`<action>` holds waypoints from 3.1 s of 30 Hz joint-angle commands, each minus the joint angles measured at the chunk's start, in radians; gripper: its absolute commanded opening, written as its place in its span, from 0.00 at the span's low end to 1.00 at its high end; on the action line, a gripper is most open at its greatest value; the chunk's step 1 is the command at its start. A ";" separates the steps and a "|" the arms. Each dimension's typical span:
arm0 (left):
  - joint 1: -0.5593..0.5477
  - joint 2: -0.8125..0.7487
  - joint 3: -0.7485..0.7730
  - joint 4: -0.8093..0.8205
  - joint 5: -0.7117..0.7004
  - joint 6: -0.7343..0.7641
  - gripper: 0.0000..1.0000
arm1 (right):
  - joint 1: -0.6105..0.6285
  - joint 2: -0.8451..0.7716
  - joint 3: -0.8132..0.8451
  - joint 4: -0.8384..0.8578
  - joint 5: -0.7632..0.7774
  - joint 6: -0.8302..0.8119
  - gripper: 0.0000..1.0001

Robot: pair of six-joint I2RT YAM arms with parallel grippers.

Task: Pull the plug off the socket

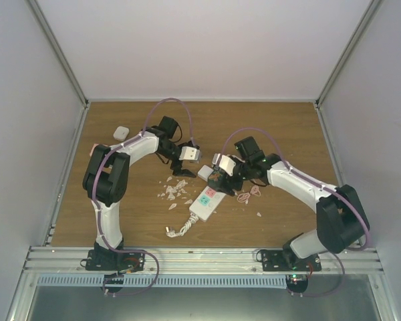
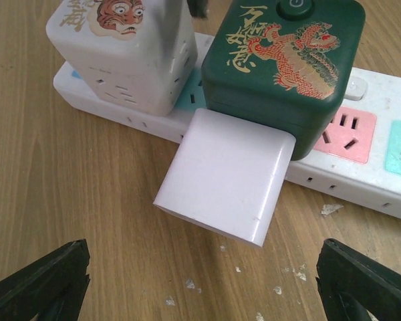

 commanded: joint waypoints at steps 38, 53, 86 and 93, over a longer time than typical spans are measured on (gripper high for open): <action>-0.005 -0.087 -0.219 0.226 0.048 -0.193 0.84 | -0.019 0.215 0.096 -0.012 -0.132 -0.276 0.33; -0.025 -0.092 -0.185 0.153 0.029 -0.098 0.53 | -0.021 0.212 0.073 -0.008 -0.121 -0.269 0.27; 0.174 -0.110 -0.131 -0.004 -0.059 0.013 0.24 | -0.050 0.248 0.111 -0.108 -0.052 -0.233 0.16; 0.315 -0.112 -0.139 0.046 -0.095 -0.085 0.26 | -0.042 0.228 0.111 -0.091 -0.056 -0.223 0.21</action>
